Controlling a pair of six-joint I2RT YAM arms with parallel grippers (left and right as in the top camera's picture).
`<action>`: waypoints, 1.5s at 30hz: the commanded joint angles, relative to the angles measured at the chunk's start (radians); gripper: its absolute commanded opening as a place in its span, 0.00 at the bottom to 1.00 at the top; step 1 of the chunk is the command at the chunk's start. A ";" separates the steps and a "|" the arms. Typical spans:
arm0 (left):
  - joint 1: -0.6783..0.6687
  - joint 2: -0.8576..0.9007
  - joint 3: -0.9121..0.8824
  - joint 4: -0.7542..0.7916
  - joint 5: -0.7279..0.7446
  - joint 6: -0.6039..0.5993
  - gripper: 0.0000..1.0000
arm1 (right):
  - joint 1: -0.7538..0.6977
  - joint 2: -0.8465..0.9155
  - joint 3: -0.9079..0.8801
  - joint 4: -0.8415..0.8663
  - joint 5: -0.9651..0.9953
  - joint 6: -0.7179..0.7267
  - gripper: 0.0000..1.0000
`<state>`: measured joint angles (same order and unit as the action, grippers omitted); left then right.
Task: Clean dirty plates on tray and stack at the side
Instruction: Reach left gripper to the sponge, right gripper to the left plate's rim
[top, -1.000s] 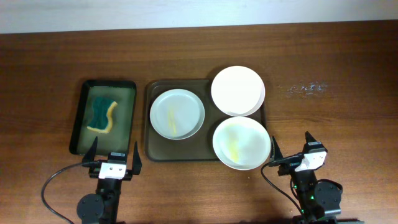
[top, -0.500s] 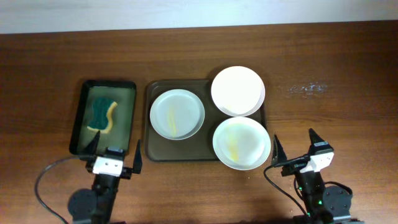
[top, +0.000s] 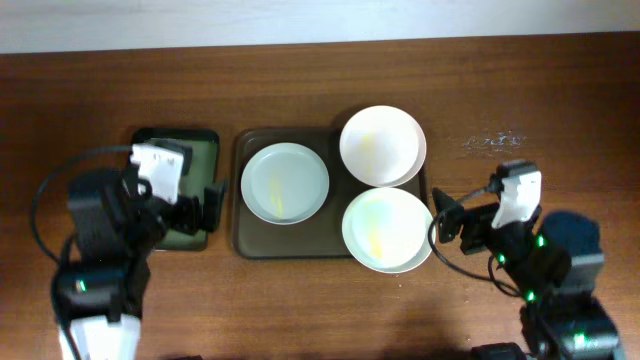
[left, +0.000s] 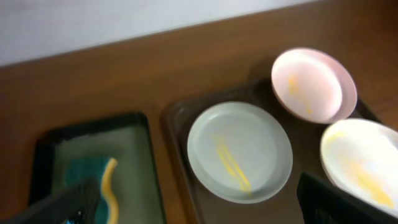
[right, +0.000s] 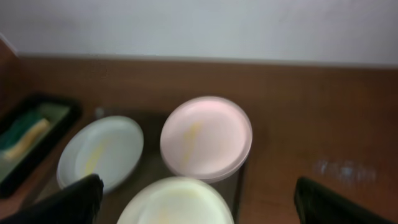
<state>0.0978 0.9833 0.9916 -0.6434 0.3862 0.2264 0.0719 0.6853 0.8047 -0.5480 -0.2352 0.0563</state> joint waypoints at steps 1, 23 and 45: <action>0.003 0.158 0.208 -0.163 0.020 -0.005 0.99 | 0.006 0.170 0.191 -0.133 -0.075 0.006 0.98; 0.010 0.710 0.627 -0.456 -0.430 -0.258 0.99 | 0.372 1.205 0.674 -0.128 0.053 0.334 0.59; 0.121 0.991 0.626 -0.373 -0.439 -0.159 0.52 | 0.478 1.497 0.672 -0.044 0.117 0.424 0.04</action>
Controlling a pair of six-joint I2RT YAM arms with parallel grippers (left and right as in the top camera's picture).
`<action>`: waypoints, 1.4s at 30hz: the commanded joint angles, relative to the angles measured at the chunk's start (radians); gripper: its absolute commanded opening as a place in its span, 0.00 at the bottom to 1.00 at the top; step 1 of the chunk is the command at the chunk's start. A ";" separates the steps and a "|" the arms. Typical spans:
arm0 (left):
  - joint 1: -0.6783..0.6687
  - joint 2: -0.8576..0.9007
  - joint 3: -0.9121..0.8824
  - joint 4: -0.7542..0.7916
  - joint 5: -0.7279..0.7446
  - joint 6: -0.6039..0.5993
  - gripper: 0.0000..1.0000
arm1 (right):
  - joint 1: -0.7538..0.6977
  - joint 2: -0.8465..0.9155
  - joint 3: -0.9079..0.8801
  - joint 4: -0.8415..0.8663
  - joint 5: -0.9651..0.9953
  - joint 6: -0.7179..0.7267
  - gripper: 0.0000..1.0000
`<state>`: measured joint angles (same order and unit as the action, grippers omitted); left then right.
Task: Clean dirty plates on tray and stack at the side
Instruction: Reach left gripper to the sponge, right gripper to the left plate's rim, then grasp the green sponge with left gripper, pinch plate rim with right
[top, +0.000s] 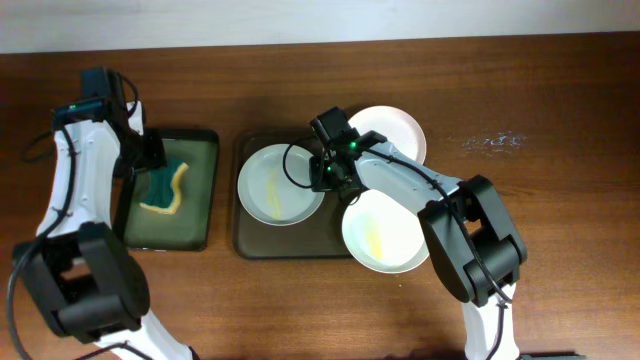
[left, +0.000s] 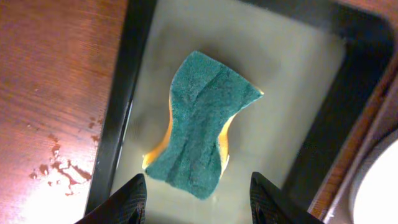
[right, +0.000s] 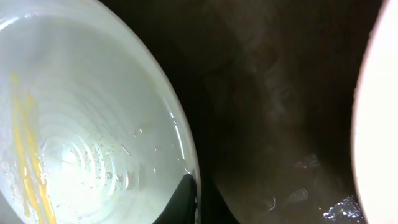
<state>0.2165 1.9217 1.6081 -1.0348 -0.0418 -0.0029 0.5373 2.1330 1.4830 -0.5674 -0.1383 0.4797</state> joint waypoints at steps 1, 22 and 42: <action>0.002 0.078 0.010 0.039 -0.008 0.095 0.53 | 0.012 0.049 -0.006 -0.027 0.020 0.000 0.04; 0.002 0.294 0.166 -0.039 -0.002 0.210 0.50 | 0.012 0.049 -0.006 -0.050 0.019 0.000 0.04; 0.002 0.373 0.174 -0.219 0.004 0.280 0.40 | 0.012 0.049 -0.006 -0.072 0.019 0.000 0.05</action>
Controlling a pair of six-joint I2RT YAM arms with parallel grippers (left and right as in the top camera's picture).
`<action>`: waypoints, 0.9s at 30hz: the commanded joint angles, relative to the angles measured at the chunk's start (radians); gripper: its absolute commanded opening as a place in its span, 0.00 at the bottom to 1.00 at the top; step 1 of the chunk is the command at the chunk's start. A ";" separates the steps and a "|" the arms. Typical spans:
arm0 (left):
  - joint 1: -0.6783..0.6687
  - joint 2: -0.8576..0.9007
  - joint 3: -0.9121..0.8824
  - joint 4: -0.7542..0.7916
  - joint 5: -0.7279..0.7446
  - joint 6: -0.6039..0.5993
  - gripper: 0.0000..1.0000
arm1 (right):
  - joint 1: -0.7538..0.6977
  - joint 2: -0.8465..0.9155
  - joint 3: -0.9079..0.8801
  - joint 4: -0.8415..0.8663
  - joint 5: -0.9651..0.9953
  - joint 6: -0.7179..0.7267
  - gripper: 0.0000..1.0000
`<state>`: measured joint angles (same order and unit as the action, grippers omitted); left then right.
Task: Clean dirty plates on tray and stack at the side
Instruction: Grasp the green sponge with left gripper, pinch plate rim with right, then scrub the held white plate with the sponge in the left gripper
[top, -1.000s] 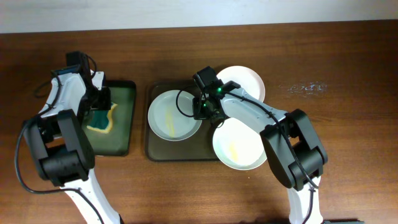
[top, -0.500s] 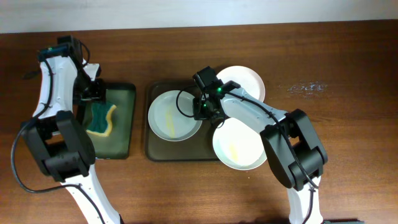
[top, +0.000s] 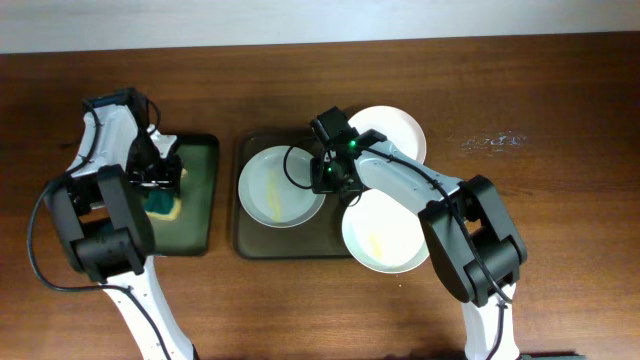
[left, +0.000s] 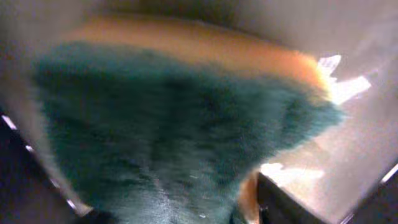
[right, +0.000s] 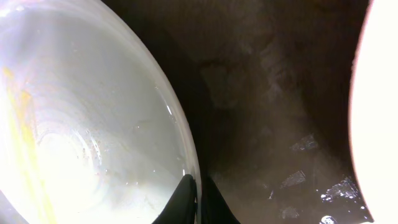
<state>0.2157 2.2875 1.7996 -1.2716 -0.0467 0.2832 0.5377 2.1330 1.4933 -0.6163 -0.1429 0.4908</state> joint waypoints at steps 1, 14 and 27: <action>0.003 0.008 -0.019 0.026 0.009 -0.006 0.24 | 0.012 0.049 -0.017 -0.024 0.024 -0.011 0.05; -0.064 -0.063 0.370 -0.094 0.470 -0.150 0.00 | -0.018 0.048 -0.016 -0.024 -0.048 0.071 0.04; -0.461 -0.064 0.088 0.025 0.188 -0.650 0.00 | -0.076 0.048 -0.017 -0.067 -0.111 0.121 0.04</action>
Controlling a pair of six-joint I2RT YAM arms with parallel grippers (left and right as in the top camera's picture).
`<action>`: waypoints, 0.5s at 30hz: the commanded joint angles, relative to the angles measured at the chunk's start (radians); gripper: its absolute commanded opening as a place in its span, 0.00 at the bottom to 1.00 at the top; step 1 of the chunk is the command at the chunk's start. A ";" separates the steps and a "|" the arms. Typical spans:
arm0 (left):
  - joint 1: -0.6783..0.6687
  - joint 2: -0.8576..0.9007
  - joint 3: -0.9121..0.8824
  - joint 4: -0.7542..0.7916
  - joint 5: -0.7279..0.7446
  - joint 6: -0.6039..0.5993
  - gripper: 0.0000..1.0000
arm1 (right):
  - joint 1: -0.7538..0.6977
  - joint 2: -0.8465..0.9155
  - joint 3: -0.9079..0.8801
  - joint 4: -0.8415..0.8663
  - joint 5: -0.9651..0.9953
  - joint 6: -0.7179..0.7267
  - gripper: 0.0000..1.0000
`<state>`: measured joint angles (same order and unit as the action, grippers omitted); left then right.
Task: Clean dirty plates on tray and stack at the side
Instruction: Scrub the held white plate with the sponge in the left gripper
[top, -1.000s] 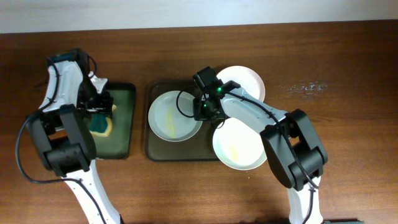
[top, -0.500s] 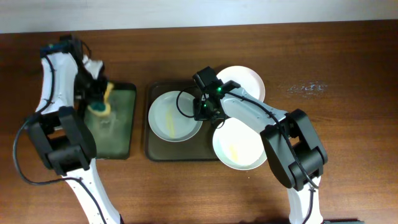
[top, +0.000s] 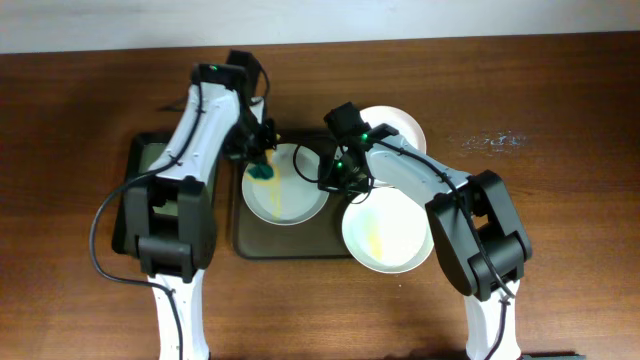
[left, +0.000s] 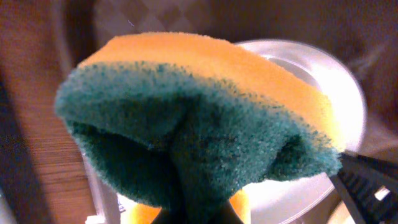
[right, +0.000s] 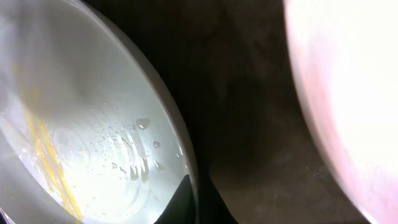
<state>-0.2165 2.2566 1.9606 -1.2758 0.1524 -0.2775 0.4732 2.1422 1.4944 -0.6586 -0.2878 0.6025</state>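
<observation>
A green-and-orange sponge (left: 199, 124) fills the left wrist view, and my left gripper (top: 262, 168) is shut on it over the left edge of the pale green plate (top: 285, 190). That plate has a yellow streak and lies at the left of the brown tray (top: 245, 243). My right gripper (right: 196, 200) is shut on the plate's right rim, one finger inside and one outside. A pinkish plate (top: 395, 135) sits at the tray's back right. A yellow-smeared plate (top: 385, 232) sits at the front right.
A dark green sponge tray (top: 140, 160) lies left of the brown tray, partly under my left arm. Faint white marks (top: 490, 142) show on the wooden table at the right. The pinkish plate (right: 348, 93) is close to my right gripper.
My left gripper was down on the sponge in the green tray. Now it holds the sponge over the pale green plate's left edge. The right gripper still pinches that plate's rim.
Both arms were drawn back at the table's front with open grippers. Then the left gripper hung open over the sponge and the right was shut on the pale plate's rim. Then the left was down on the sponge, which is now over the plate.
</observation>
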 joint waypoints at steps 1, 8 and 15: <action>-0.047 -0.033 -0.106 0.054 -0.003 -0.093 0.00 | -0.012 0.039 -0.018 -0.026 0.034 0.008 0.04; -0.064 -0.033 -0.245 0.109 0.053 0.042 0.00 | -0.012 0.039 -0.018 -0.029 0.037 0.008 0.04; -0.062 -0.033 -0.245 0.086 0.192 0.352 0.00 | -0.012 0.039 -0.018 -0.030 0.037 0.008 0.04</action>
<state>-0.2871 2.2410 1.7241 -1.2442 0.2871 0.0021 0.4706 2.1422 1.4952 -0.6708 -0.2935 0.6025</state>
